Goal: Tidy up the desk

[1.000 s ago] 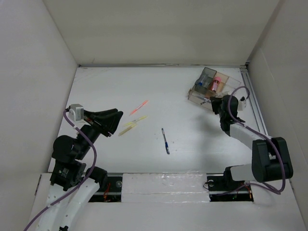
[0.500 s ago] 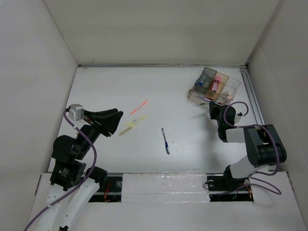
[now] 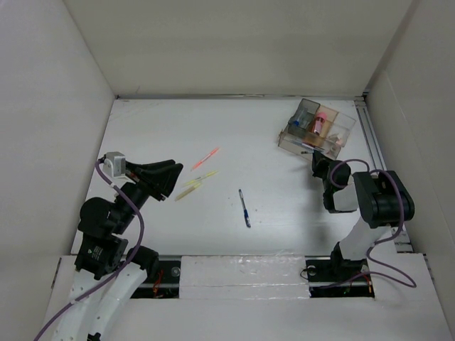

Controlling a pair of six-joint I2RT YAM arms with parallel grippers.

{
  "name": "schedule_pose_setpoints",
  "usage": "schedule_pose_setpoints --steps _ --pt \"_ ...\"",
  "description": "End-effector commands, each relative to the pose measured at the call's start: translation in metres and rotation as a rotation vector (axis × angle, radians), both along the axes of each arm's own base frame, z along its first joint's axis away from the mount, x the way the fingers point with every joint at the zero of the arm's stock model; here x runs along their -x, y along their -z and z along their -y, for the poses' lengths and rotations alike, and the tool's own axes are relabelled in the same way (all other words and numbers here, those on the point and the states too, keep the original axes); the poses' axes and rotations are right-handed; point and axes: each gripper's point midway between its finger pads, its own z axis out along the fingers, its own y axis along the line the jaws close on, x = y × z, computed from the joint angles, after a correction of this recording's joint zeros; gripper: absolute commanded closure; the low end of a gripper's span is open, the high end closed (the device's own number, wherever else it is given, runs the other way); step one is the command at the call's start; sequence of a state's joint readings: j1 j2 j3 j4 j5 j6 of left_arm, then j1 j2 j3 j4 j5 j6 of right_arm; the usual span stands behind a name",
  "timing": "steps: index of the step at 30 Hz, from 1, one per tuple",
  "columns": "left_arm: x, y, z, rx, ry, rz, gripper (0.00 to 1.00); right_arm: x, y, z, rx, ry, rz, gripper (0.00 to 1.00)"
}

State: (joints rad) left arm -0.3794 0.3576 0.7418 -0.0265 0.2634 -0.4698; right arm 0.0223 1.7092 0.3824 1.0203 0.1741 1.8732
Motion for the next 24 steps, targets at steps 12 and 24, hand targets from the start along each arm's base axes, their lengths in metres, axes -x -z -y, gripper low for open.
schedule_pose_setpoints --steps 12,24 --pt "0.001 -0.012 0.003 0.011 0.022 0.050 0.67 -0.025 -0.085 0.007 -0.091 0.029 0.352 0.59" --pt "0.002 -0.012 0.003 0.011 0.021 0.052 0.66 -0.025 -0.144 -0.001 0.110 -0.104 0.487 0.62"
